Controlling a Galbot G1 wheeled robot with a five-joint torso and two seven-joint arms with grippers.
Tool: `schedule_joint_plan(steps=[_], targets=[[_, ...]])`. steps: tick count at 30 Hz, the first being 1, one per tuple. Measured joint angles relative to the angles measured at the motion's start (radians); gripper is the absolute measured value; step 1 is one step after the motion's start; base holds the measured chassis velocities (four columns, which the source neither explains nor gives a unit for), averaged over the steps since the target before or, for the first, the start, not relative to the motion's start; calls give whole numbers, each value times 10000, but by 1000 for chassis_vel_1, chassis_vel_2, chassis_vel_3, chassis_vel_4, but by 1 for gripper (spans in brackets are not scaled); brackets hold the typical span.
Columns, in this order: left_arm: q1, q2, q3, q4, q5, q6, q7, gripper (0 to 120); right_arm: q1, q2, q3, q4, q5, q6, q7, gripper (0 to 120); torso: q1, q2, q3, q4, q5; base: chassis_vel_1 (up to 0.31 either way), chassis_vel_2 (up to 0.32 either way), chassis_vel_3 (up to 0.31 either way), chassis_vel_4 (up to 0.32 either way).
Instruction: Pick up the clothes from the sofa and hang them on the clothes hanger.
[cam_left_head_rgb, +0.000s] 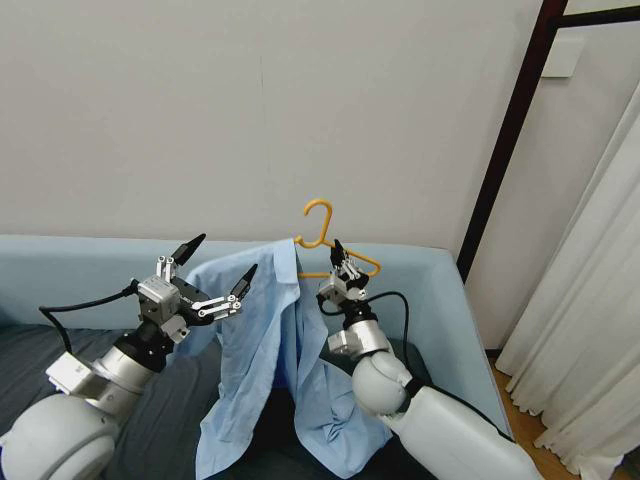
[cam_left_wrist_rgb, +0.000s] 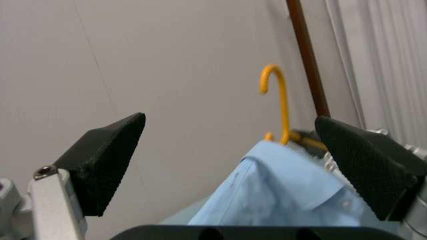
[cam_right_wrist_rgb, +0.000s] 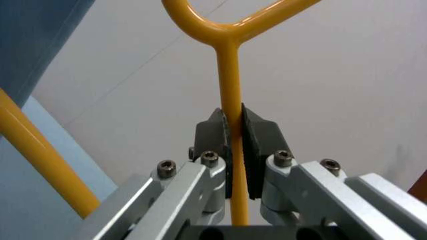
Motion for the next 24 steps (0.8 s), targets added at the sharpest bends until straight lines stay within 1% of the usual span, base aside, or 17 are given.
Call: schedule_joint_plan(steps=[3,4,6,7,9,12,15,16,18,19,20,21,22,24], targets=[[-216,676,105,621,-912,293,591,100,-32,37,-23,9,-239,115,1,4,0,0,0,3,-1,0,0,0,0],[-216,676,105,621,-912,293,591,100,-32,37,-23,9,-239,115,1,4,0,0,0,3,-1,0,0,0,0],[-260,912,126,824,-1122,347,909,100,24,73,-77,14,-335,175,-16,4,1,0,0,2,1,0,0,0,0],[-299,1157,150,1066,-1220,363,1290,100,119,127,-155,25,-459,243,-37,4,0,0,0,3,1,0,0,0,0],[-327,1248,180,1164,-1256,361,1435,100,150,151,-190,35,-525,271,-52,4,0,0,0,3,1,0,0,0,0],[-484,1702,347,1646,-1595,342,2376,100,188,219,-283,73,-1040,508,-115,4,0,0,0,4,0,0,0,0,0],[-646,1909,510,1987,-1862,326,3134,100,93,209,-284,43,-1421,720,-128,4,1,0,0,3,3,0,0,0,0],[-646,1909,510,1987,-1862,326,3134,100,93,209,-284,43,-1421,720,-128,4,1,0,0,3,3,0,0,0,0],[-756,1943,645,2208,-2098,330,3709,98,-4,180,-259,42,-1641,844,-127,4,1,0,0,1,3,0,0,0,0],[-763,1946,677,2294,-2217,331,4036,94,-36,178,-212,43,-1722,889,-124,4,1,0,0,1,3,0,0,0,0],[-763,1946,677,2294,-2217,331,4036,94,-36,178,-212,43,-1722,889,-124,4,1,0,0,1,3,0,0,0,0],[-762,1944,694,2364,-2308,332,4330,90,-61,174,-157,43,-1822,939,-116,4,0,0,0,2,2,0,0,0,0],[-761,1929,706,2450,-2419,331,4711,84,-85,174,-100,47,-1946,1004,-106,4,0,0,0,2,3,0,0,0,0],[-749,1862,721,2561,-2565,323,5241,77,-122,178,-25,86,-2116,1082,-87,4,0,0,0,2,3,0,0,0,0]])
